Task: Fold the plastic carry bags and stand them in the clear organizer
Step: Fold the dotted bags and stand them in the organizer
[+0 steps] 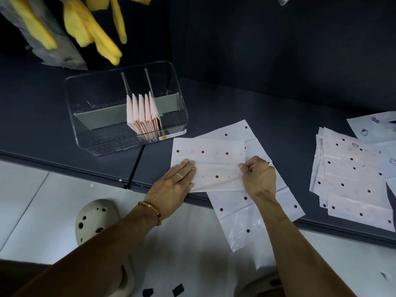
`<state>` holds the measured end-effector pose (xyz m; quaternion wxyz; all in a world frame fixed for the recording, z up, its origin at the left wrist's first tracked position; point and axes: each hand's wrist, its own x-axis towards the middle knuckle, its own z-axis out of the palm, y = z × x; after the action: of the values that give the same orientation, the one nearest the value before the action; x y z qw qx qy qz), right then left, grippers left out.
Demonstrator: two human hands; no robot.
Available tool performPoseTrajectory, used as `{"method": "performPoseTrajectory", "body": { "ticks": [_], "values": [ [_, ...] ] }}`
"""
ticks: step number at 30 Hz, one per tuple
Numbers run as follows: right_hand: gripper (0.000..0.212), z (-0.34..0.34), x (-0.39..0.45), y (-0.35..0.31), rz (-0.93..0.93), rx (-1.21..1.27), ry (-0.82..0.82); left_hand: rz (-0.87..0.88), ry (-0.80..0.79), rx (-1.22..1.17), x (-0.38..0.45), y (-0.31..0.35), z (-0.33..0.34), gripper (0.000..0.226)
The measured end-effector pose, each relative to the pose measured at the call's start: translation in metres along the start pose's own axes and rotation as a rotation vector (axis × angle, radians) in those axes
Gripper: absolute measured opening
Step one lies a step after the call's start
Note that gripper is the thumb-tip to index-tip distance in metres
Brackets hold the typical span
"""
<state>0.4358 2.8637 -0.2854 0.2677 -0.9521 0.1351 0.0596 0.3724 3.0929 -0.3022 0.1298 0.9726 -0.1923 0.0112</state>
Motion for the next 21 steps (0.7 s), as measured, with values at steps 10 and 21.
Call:
{"method": "performPoseTrajectory", "body": {
  "ticks": [10,21],
  "values": [
    [0.055,0.059,-0.063,-0.039,-0.699,-0.359,-0.175,0.007,-0.067,-0.041,-0.002,-0.001,0.000,0.050],
    [0.056,-0.008,-0.036,0.051,-0.640,-0.532,-0.244,0.006,-0.186,-0.087,-0.002,-0.015,0.002,0.053]
  ]
}}
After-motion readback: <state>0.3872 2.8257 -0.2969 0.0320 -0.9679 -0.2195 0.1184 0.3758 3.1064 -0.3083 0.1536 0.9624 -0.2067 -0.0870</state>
